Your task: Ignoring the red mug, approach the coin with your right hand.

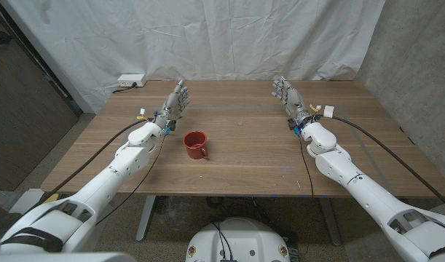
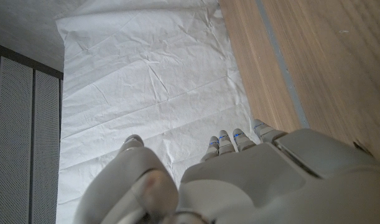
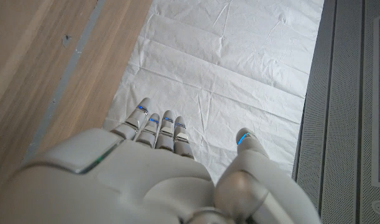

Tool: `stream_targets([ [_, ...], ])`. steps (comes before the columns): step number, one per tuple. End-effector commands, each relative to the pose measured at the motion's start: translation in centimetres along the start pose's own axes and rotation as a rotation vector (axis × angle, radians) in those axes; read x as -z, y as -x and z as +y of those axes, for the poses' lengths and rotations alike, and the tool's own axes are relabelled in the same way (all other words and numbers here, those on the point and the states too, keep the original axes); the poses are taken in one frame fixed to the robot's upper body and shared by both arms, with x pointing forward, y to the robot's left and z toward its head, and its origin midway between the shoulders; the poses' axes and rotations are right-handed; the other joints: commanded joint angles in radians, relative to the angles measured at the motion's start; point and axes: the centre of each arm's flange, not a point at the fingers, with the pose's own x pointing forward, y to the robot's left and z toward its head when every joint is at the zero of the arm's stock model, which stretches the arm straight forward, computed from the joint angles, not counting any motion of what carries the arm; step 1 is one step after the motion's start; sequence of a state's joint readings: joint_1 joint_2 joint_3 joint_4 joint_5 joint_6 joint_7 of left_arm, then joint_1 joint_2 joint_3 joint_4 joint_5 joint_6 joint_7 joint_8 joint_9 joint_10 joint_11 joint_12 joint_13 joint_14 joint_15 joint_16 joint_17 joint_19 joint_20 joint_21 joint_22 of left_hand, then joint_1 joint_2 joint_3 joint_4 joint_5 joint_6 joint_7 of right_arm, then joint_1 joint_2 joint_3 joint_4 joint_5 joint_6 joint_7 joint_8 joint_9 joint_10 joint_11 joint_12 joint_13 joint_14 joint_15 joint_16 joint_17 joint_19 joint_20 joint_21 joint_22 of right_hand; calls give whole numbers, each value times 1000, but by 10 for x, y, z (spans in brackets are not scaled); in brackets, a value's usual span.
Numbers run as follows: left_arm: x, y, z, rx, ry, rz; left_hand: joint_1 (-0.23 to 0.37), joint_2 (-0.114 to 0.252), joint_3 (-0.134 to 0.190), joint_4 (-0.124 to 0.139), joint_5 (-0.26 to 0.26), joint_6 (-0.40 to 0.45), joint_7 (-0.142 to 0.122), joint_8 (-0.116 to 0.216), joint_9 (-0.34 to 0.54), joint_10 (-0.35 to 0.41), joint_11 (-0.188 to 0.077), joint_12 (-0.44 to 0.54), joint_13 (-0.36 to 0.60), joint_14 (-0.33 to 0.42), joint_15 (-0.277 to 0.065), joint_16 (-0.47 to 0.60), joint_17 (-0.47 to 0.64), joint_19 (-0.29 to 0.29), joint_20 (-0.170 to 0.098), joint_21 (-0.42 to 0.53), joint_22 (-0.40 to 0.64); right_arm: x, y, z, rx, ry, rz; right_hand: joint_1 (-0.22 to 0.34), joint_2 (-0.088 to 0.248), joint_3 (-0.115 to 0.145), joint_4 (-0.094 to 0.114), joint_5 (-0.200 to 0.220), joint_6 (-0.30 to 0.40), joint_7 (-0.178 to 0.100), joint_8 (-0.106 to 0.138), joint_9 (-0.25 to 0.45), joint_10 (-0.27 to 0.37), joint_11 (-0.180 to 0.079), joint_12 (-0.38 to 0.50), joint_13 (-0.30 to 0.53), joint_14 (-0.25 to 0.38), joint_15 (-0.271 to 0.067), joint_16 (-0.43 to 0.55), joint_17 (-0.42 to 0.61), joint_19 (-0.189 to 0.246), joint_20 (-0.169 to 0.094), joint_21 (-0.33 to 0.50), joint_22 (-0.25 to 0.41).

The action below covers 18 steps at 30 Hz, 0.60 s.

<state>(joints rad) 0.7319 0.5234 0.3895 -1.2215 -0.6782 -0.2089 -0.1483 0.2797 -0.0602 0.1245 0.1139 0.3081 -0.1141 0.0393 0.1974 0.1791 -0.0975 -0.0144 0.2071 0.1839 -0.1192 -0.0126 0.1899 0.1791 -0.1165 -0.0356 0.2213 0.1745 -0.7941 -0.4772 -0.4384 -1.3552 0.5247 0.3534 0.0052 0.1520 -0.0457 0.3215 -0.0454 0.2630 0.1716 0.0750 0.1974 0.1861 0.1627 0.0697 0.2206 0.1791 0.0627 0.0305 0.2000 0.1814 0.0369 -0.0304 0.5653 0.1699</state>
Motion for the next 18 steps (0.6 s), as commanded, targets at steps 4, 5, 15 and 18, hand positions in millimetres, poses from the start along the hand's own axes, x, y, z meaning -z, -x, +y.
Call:
stream_targets([
  [4,0,3,1,6,-6,-12,9,7,1,-6,8,2,1,3,5,5,4,-1,2,1,8,0,3,-2,-68,-6,6,-8,-6,12,-23,41,-37,15,1,4,-7,3,7,-3,6,3,7,-3,2,4,4,0,0,2,8,-39,-7,3],
  [5,0,3,0,8,-6,-13,10,8,1,-6,8,2,1,3,5,5,4,-1,2,1,8,0,3,-2,-68,-6,6,-9,-6,13,-24,43,-40,16,1,4,-7,3,8,-3,6,3,7,-2,2,4,4,1,0,2,8,-38,-8,3],
  [15,-1,5,-3,12,-13,-22,15,12,2,-8,8,6,2,4,5,10,6,0,2,2,8,0,3,-1,-68,-7,6,-13,-12,20,-44,45,-71,19,3,5,-10,3,10,-4,5,3,11,-4,2,4,6,1,-1,3,11,-39,-13,3],
  [18,-2,6,-4,12,-16,-22,17,14,3,-9,8,8,3,4,5,10,5,0,2,3,8,0,3,1,-68,-7,6,-14,-14,22,-48,56,-75,20,4,5,-10,3,10,-6,5,3,10,-3,2,4,7,1,-1,3,11,-39,-14,3],
])
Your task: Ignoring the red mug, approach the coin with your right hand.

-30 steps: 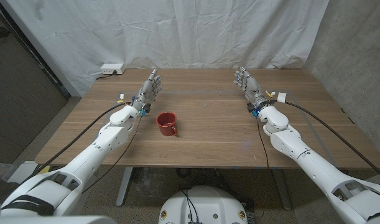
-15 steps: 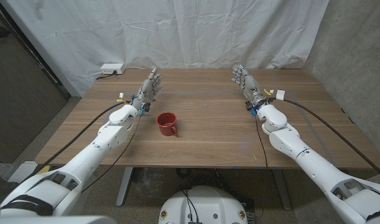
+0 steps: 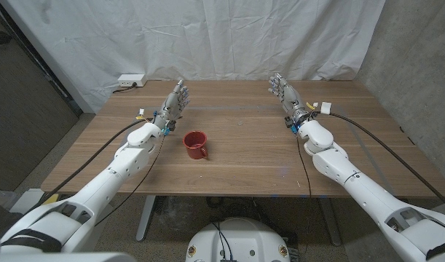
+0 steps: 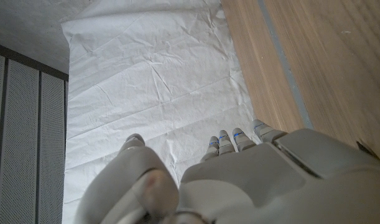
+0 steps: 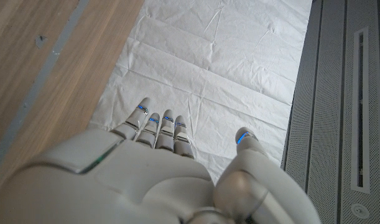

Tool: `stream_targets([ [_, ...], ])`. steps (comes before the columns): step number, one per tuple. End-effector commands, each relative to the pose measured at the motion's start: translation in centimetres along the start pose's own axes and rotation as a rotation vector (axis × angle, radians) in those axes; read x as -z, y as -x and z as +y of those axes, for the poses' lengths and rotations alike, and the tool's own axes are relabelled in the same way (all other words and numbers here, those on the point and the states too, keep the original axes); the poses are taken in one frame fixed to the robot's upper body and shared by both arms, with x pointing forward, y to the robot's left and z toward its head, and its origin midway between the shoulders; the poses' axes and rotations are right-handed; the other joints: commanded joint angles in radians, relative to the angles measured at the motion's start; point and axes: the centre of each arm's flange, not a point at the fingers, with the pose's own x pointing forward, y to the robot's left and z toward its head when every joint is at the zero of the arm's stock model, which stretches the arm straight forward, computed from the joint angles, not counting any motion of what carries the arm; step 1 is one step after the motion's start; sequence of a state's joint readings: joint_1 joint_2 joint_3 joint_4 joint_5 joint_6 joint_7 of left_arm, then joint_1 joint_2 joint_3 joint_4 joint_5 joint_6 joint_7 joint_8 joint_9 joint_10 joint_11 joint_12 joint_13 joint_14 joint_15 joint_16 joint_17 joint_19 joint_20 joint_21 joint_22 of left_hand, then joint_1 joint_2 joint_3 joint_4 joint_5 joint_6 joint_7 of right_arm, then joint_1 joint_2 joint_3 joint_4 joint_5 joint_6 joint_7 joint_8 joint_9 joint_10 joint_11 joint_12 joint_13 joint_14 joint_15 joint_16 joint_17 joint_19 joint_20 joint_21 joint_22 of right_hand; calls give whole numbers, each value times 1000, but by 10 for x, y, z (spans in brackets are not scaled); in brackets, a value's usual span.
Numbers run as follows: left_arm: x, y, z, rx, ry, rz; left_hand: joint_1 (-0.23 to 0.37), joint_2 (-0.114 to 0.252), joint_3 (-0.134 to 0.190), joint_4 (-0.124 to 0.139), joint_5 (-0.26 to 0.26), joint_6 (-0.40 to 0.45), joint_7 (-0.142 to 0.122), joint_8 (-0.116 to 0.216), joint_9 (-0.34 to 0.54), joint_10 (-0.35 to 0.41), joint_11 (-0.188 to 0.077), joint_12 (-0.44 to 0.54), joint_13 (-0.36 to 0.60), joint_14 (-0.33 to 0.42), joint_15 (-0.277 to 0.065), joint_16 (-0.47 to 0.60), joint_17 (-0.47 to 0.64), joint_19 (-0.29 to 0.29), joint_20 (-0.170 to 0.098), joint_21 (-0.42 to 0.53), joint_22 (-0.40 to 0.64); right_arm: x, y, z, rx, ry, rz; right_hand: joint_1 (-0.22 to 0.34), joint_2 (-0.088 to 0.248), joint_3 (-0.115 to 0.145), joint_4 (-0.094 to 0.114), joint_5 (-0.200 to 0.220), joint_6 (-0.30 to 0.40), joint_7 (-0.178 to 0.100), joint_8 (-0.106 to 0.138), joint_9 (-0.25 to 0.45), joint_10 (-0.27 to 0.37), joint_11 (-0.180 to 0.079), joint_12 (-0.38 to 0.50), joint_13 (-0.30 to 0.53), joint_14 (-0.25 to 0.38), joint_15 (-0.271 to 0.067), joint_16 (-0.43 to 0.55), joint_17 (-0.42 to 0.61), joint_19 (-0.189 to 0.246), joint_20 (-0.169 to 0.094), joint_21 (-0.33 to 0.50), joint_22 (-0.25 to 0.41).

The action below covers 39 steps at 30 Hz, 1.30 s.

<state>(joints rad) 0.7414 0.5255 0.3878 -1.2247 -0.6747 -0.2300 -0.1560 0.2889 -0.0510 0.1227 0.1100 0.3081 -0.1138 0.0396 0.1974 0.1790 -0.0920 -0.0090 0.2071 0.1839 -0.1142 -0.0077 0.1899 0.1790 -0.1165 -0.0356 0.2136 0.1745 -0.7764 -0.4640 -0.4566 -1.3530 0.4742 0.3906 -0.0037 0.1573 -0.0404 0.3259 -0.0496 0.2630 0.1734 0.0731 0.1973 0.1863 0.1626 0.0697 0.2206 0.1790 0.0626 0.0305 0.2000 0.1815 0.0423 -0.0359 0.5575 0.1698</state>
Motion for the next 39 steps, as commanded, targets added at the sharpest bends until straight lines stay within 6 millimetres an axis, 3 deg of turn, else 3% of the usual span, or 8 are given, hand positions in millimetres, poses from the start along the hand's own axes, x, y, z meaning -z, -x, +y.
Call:
stream_targets([
  [1,-2,3,-3,4,-12,-6,9,5,5,-6,8,8,2,4,5,5,0,0,2,-1,2,0,3,1,-68,1,6,-4,-8,8,-25,18,-28,15,-1,1,-6,3,9,-6,5,3,11,-4,2,5,7,0,-1,3,6,-34,-7,3],
  [16,-7,7,-3,-4,-24,-1,21,11,6,-11,7,18,-5,6,5,14,-7,2,2,10,-9,3,3,12,-75,2,6,-9,-15,14,-31,64,-53,16,5,0,-9,0,5,-19,1,3,9,-15,-2,5,66,-14,17,7,56,-41,-8,4],
  [39,-12,10,-9,9,-38,-4,29,15,5,-16,5,19,-5,4,5,16,-6,1,2,9,-3,1,3,12,-69,0,6,-23,-14,35,-70,182,-111,23,9,0,-16,0,16,-29,4,3,12,-14,-3,6,48,-9,6,7,47,-39,-26,5],
])
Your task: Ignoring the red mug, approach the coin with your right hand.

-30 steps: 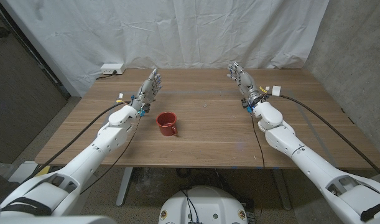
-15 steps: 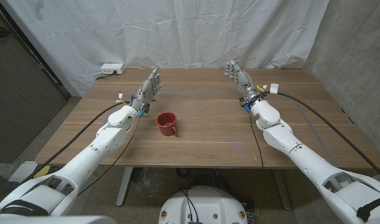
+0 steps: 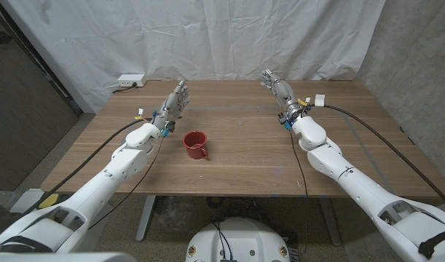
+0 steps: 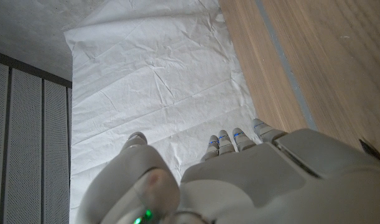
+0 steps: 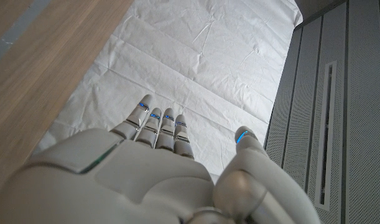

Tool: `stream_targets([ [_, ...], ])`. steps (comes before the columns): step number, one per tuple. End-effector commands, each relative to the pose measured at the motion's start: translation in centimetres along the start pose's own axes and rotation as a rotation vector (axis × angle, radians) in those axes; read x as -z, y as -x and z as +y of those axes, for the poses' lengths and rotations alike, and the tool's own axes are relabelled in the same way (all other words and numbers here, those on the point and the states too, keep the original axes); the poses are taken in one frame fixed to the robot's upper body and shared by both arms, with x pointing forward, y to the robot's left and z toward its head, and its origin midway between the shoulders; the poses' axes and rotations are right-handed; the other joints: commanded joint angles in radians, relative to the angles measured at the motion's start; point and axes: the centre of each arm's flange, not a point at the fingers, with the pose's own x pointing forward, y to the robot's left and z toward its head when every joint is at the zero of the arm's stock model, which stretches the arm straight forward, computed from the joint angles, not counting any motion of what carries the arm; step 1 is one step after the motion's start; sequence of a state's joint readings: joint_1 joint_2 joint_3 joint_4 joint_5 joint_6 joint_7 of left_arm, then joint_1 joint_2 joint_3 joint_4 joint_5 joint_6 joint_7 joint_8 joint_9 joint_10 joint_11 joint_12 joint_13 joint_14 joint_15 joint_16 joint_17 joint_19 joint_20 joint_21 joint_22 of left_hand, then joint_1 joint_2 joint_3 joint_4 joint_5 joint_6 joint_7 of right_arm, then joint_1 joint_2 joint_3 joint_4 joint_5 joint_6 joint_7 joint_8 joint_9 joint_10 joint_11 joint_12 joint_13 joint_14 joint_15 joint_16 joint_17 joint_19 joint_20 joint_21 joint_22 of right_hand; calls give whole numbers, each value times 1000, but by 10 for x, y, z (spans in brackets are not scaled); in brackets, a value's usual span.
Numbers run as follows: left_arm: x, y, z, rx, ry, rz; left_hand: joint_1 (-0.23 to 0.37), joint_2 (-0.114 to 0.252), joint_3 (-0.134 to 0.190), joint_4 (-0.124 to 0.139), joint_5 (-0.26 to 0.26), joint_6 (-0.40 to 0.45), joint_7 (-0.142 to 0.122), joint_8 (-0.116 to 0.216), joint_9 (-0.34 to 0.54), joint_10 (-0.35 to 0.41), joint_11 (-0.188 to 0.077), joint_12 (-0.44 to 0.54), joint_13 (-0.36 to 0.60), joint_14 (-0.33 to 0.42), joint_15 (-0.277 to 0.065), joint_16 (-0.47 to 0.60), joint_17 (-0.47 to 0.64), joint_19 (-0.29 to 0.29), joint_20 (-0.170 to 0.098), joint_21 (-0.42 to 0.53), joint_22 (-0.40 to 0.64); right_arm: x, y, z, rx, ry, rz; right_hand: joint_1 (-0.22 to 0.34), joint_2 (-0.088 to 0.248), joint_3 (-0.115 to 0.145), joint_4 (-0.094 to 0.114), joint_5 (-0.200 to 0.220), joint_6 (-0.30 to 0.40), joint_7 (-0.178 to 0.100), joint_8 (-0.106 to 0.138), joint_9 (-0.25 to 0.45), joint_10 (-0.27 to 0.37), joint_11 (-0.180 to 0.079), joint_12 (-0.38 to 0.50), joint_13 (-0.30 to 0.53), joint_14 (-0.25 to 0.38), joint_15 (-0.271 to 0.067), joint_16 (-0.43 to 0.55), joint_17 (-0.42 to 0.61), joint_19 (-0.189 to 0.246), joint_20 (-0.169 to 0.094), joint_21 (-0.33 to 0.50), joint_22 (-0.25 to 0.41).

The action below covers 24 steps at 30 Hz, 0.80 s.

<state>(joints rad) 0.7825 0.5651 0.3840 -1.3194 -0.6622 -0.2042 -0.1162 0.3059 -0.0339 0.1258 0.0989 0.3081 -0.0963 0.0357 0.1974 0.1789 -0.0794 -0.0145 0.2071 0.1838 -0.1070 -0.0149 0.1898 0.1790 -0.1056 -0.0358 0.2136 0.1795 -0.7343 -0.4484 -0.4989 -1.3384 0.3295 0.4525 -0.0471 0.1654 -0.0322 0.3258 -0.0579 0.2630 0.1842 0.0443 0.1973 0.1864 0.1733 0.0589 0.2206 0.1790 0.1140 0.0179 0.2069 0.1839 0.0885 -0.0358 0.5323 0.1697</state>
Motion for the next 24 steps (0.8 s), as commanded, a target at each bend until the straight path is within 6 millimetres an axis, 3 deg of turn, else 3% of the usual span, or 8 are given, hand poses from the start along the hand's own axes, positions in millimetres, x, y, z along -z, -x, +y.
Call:
stream_targets([
  [1,-3,1,-3,4,-7,-3,12,-2,2,-5,5,2,-1,4,6,3,0,1,2,2,4,1,3,1,-68,-1,1,-8,-1,11,-22,57,-32,15,1,1,-8,0,5,0,4,3,1,-3,-3,6,-3,4,-2,5,2,-38,-2,5],
  [24,-4,9,-8,1,-19,13,18,2,0,-8,2,13,1,6,6,10,3,1,2,8,7,2,3,7,-68,-1,1,-15,-7,31,-42,167,-94,19,4,1,-11,0,12,-2,6,3,9,-7,-1,6,4,0,-1,5,8,-36,-10,5],
])
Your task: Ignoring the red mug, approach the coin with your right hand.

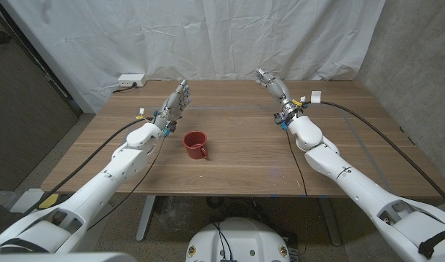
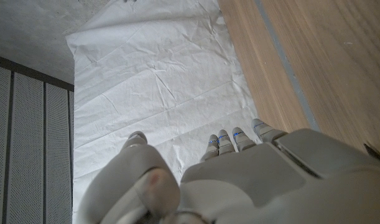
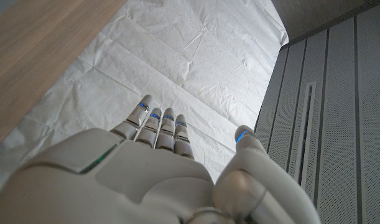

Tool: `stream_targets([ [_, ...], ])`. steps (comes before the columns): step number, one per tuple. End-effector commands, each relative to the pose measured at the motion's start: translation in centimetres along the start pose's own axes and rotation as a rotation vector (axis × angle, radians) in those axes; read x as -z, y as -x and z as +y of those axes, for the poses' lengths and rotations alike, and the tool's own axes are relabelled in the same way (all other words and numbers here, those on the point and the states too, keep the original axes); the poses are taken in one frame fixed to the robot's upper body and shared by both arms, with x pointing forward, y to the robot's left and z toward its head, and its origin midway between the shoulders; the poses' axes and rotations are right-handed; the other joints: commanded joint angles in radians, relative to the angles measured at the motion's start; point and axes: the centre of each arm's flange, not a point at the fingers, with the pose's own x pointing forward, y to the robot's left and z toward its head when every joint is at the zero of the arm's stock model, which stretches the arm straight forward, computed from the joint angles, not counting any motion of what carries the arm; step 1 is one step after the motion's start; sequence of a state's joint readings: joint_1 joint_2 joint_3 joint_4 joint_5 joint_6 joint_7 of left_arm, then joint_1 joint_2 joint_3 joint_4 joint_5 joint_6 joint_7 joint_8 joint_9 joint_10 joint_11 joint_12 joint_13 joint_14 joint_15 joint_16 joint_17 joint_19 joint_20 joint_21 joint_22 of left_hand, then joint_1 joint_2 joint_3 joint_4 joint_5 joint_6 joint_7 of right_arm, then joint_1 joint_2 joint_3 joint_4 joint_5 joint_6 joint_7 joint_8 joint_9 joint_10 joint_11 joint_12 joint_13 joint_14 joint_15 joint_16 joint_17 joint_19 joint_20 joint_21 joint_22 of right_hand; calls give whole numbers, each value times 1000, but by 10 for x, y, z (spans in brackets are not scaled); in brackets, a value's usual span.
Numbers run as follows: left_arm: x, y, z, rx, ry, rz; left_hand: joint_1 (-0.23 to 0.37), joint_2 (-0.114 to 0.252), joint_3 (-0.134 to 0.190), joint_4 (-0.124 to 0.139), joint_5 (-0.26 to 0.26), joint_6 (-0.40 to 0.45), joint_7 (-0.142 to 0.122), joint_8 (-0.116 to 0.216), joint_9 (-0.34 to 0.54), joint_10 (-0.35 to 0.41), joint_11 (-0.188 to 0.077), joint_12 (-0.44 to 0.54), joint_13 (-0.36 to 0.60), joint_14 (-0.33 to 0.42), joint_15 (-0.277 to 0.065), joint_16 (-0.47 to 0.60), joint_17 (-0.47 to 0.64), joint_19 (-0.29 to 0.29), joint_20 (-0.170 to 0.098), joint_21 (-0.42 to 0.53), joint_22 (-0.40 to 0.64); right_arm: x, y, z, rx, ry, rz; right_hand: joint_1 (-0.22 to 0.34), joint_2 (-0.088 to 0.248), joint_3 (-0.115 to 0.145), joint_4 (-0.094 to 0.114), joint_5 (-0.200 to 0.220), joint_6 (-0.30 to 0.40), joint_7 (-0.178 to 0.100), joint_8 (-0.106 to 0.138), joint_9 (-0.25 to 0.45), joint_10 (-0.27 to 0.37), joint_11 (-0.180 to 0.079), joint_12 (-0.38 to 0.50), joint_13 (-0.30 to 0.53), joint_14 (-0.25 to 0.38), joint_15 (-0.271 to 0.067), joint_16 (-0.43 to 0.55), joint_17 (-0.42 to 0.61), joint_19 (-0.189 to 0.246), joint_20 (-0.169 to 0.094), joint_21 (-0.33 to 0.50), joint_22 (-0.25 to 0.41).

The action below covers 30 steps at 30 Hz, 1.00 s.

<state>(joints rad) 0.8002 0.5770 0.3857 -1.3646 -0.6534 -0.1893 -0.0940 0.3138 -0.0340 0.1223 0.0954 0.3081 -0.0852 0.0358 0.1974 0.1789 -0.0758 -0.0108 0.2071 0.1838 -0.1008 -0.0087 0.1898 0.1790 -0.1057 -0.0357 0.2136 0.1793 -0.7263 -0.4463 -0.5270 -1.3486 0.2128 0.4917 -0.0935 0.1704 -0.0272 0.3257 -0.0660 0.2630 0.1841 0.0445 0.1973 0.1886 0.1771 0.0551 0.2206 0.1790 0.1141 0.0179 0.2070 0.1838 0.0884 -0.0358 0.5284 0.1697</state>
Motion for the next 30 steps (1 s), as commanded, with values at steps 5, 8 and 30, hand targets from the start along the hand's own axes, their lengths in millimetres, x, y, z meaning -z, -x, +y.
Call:
stream_targets([
  [5,0,7,-1,0,-12,19,11,2,2,-5,2,3,1,6,6,8,-2,1,2,3,2,2,3,8,-67,-1,1,-5,-8,17,-10,103,-43,15,-1,1,-4,1,14,-2,6,1,8,-4,-1,6,5,0,-1,6,10,-36,-8,5],
  [8,0,7,-1,0,-11,18,12,3,2,-5,1,5,2,6,6,10,0,2,2,5,3,2,4,9,-66,-1,1,-4,-10,19,-15,117,-42,15,0,1,-4,1,15,-3,6,1,8,-5,-1,6,6,0,-1,6,10,-36,-9,5],
  [30,-1,14,1,-2,-18,13,15,5,-1,-6,-1,9,3,6,6,13,2,1,2,7,6,2,4,9,-60,-3,1,-9,-18,31,-39,253,-33,16,1,0,-6,1,22,-7,7,2,11,-8,-1,6,10,-2,-2,7,16,-36,-17,5],
])
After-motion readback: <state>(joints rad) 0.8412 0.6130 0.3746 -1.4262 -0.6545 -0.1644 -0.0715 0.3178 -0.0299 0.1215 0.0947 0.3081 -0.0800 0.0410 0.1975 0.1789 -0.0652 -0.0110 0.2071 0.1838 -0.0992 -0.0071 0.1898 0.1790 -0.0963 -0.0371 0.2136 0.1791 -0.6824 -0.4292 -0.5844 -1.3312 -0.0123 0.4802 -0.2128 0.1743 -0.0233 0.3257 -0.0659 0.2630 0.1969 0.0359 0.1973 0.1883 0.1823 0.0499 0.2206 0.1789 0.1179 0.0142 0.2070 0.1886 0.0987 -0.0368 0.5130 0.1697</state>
